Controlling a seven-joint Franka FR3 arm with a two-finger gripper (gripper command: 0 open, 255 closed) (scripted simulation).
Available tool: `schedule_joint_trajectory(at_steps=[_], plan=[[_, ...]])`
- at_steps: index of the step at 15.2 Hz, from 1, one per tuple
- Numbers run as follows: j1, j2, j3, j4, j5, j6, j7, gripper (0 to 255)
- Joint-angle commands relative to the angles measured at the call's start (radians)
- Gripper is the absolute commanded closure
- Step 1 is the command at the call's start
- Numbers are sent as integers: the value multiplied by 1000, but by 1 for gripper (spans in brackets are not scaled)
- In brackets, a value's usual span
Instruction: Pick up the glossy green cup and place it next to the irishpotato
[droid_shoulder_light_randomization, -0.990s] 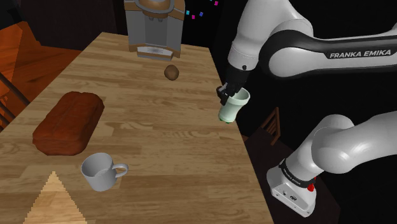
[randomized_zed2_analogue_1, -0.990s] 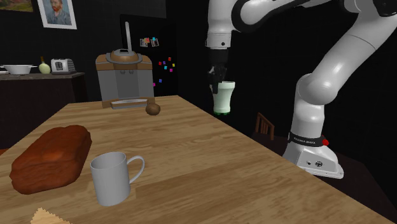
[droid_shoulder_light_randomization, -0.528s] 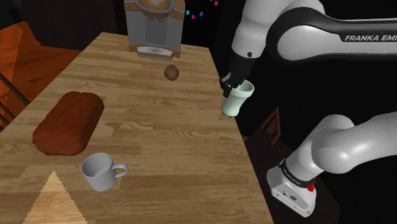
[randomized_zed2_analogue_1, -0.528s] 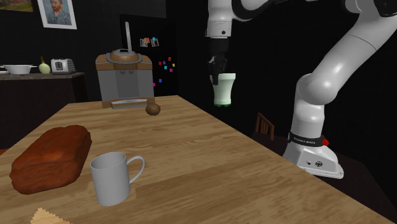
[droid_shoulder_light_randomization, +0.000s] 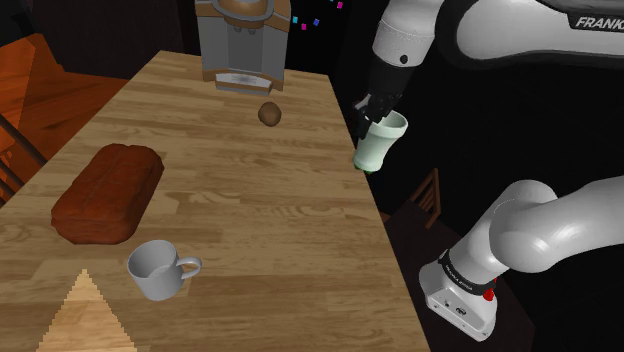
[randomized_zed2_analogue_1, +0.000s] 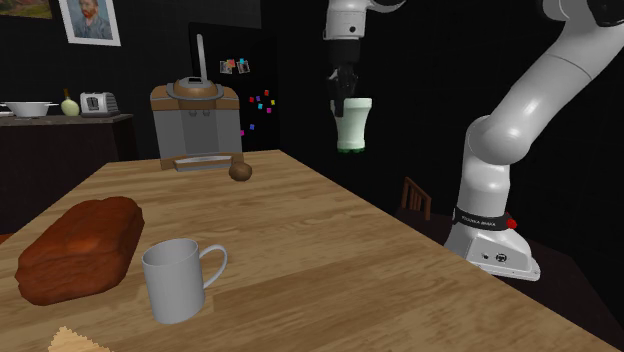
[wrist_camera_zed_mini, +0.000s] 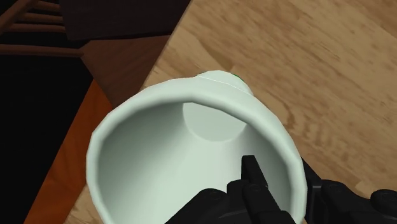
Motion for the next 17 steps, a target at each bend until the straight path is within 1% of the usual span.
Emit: schedule_joint_trajectory(at_steps=[1,4,11,17], plan=[[-2,3,-4,29,-3,-26,-4,255],[-4,6,-6,60,-5,-54,-6,255],[-62,276,0,277,-76,-6,-16,255],[-88,516,7,518,-147,-17,-12,255]])
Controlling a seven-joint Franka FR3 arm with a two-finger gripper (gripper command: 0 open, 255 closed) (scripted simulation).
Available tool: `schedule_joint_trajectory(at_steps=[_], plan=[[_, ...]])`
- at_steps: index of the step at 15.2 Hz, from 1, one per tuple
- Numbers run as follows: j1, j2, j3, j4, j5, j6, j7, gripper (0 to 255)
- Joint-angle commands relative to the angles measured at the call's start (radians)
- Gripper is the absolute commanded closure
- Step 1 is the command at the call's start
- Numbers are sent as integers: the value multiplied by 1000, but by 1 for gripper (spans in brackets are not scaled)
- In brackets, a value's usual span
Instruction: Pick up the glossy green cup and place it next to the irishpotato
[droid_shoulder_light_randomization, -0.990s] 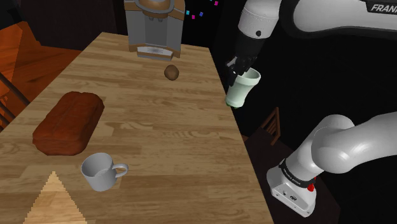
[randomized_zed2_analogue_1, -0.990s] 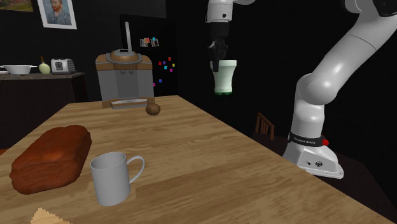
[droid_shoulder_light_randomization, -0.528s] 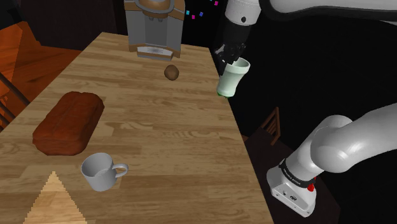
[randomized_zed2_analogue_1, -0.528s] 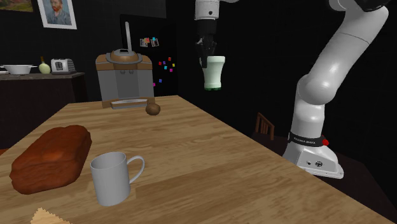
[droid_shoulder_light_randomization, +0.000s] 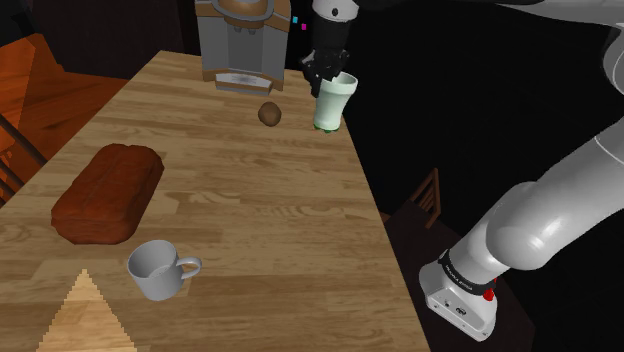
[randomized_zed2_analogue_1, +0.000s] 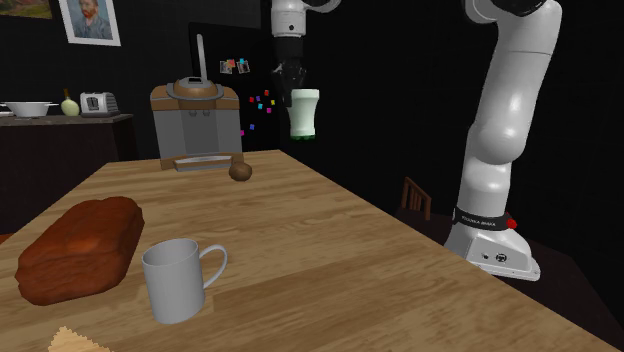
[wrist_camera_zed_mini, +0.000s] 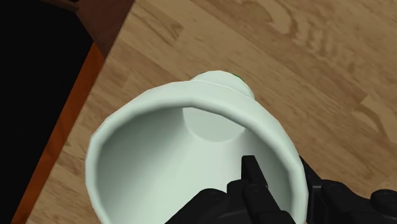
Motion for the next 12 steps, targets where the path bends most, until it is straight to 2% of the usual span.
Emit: schedule_joint_trajectory(at_steps=[1,7,9,10,12], plan=[[-4,81,3,92,-25,-15,3,255],[11,350,1,426,-106,-94,2,255],[27,453,-4,571,-135,-138,-4,255],[44,535,-8,691,-156,-179,-11,255],[39,523,-10,646,-152,-146,-8,255]])
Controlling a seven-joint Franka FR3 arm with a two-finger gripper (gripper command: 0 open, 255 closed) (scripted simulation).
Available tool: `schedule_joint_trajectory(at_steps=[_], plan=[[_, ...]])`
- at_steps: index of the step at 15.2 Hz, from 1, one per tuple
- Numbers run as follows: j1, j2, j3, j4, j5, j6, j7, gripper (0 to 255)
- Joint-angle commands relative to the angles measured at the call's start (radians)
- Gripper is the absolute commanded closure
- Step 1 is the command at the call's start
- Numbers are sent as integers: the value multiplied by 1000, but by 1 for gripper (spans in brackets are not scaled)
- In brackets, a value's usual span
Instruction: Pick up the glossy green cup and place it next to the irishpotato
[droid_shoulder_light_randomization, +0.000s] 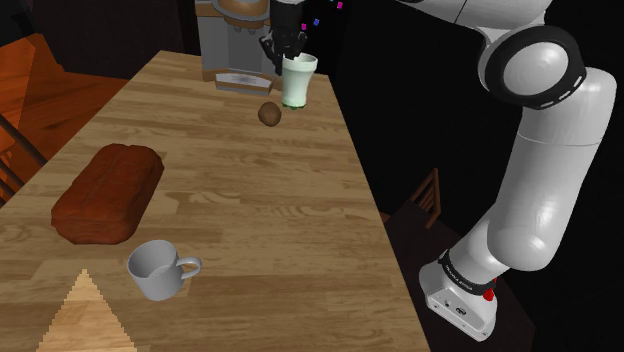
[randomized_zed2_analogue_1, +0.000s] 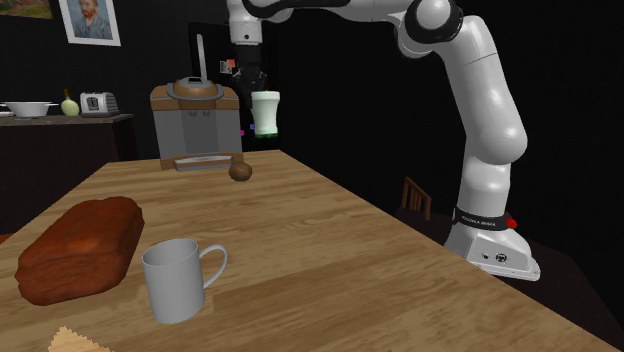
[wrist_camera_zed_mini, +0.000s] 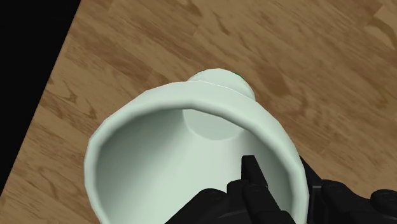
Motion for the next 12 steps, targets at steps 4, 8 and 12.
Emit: schedule_joint_trajectory(at_steps=[4,8,12], plan=[[-8,-4,-1,-69,1,64,8,255],[-15,-15,-2,-138,3,123,15,255],[-21,-20,-3,-200,2,179,23,255]])
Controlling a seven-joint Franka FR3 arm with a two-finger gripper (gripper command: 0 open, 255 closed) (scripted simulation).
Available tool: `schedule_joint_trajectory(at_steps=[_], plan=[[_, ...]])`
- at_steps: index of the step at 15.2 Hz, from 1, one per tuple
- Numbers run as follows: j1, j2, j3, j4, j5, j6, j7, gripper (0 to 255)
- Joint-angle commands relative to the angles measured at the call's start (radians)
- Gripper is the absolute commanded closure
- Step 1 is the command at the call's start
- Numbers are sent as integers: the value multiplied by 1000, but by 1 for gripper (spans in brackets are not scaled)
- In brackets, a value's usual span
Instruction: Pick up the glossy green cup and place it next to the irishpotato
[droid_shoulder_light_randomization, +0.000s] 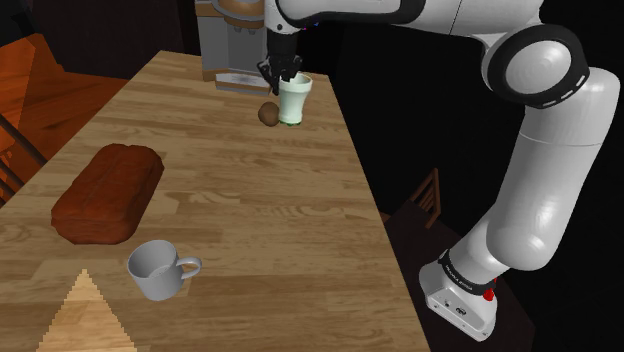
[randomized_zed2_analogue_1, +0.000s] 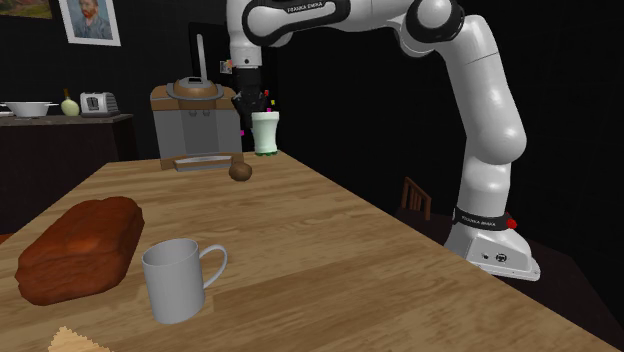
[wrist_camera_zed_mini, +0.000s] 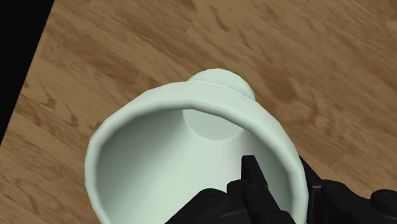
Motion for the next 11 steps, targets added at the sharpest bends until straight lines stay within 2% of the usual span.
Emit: schedule_joint_trajectory(at_steps=[1,11], plan=[[-3,-6,0,-36,0,30,4,255],[-11,3,-5,-157,-9,158,25,255]])
